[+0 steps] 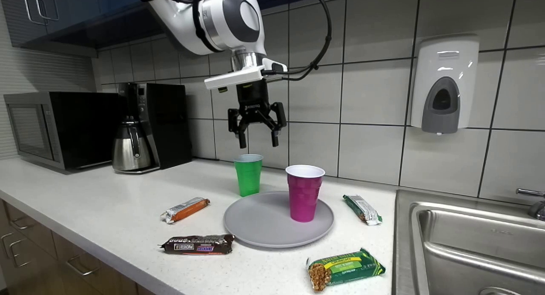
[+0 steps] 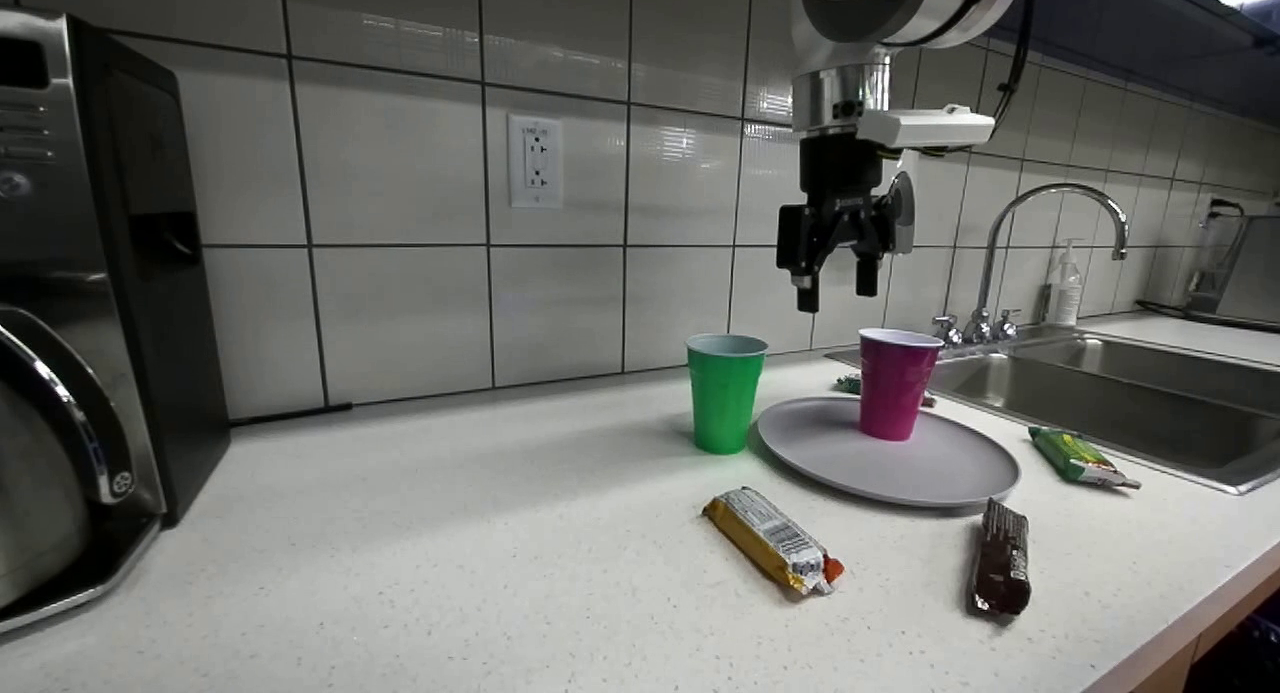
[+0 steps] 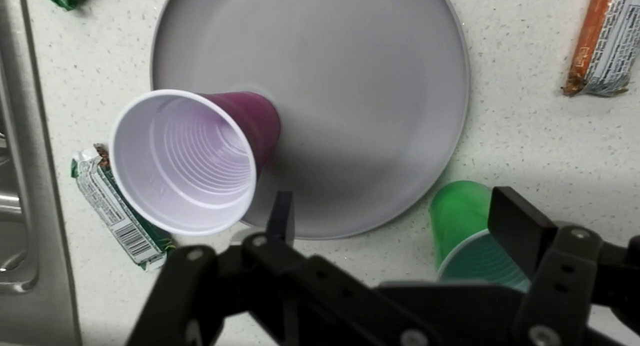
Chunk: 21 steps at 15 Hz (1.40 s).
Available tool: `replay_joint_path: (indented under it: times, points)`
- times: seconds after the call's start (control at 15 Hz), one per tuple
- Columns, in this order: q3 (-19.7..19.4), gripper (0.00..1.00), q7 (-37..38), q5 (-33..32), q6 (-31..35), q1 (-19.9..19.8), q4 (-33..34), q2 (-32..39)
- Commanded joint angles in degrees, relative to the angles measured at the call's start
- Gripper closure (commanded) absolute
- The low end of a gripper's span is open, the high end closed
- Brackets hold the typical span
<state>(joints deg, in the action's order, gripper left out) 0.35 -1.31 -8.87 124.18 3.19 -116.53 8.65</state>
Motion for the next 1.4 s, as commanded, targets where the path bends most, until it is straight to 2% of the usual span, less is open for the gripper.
replay_joint_path:
  times: [0.0, 0.8, 1.33]
  points:
    - [-0.49, 0.0, 0.21, -0.45, 1.98, -1.17, -0.12, 1.72]
    - [-3.08, 0.0, -1.05, -0.01, 2.81, -4.19, -0.33, 3.53]
    - [-3.38, 0.0, -0.94, -0.45, 4.25, -4.52, 0.95, 6.93]
